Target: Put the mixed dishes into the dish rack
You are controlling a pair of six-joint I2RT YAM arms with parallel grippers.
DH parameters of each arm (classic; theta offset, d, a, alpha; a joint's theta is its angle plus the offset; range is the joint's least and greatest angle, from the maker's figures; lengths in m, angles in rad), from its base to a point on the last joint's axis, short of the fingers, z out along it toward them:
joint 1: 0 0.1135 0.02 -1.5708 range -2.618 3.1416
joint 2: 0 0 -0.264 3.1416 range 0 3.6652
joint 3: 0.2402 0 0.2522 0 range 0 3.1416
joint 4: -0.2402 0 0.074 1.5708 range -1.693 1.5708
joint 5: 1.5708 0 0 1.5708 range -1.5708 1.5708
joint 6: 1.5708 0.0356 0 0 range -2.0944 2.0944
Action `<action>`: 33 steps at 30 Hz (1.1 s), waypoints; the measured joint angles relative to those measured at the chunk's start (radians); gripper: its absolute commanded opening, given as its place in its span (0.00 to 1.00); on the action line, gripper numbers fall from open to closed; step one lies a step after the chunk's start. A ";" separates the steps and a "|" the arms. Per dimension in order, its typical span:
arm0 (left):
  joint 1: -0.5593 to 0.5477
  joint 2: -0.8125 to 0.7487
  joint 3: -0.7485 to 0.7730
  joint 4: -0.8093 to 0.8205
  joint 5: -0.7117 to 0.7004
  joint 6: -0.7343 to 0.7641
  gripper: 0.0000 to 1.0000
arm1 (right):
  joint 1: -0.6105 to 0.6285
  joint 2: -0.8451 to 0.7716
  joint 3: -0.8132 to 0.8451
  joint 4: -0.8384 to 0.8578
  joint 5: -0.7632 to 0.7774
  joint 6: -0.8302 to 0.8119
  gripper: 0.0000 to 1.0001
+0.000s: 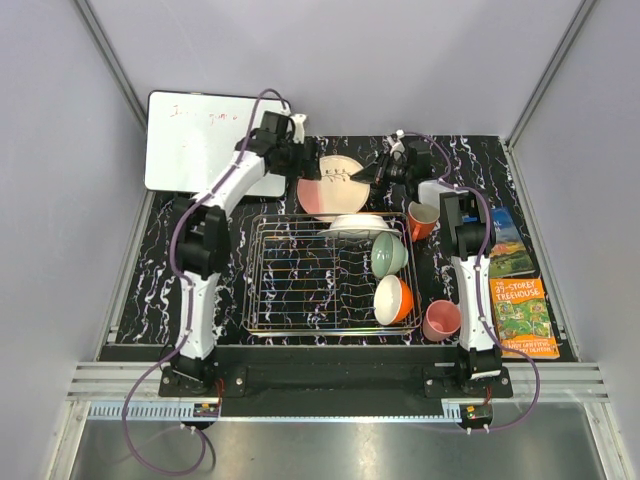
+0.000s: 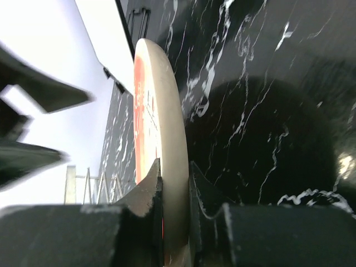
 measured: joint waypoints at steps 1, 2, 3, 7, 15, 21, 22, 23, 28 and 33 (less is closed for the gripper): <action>0.010 -0.026 -0.008 -0.002 0.000 0.000 0.99 | 0.000 0.000 0.000 0.006 0.013 0.001 0.00; 0.022 -0.055 -0.017 0.000 0.000 0.000 0.99 | -0.001 0.000 0.001 0.015 0.025 0.001 0.00; 0.037 -0.087 -0.026 -0.001 0.000 0.000 0.99 | -0.003 0.000 0.002 0.019 0.037 0.000 0.00; 0.115 -0.229 -0.075 0.000 0.012 0.000 0.99 | -0.010 -0.010 0.010 0.008 0.077 -0.015 0.00; 0.294 -0.575 -0.372 0.001 0.064 0.026 0.99 | -0.067 -0.118 0.047 -0.071 0.148 -0.068 0.00; 0.309 -0.679 -0.600 -0.024 0.095 0.081 0.99 | -0.105 -0.253 0.080 -0.098 0.163 -0.090 0.00; 0.309 -0.683 -0.631 -0.026 0.098 0.097 0.99 | -0.106 -0.279 0.080 -0.106 0.163 -0.095 0.00; 0.309 -0.685 -0.657 -0.034 0.098 0.111 0.99 | -0.106 -0.307 0.080 -0.117 0.161 -0.101 0.00; 0.317 -0.711 -0.751 -0.070 0.098 0.167 0.99 | -0.099 -0.497 0.010 -0.192 0.155 -0.155 0.00; 0.326 -0.774 -0.787 -0.080 0.097 0.203 0.99 | -0.096 -0.798 -0.177 -0.294 0.147 -0.246 0.00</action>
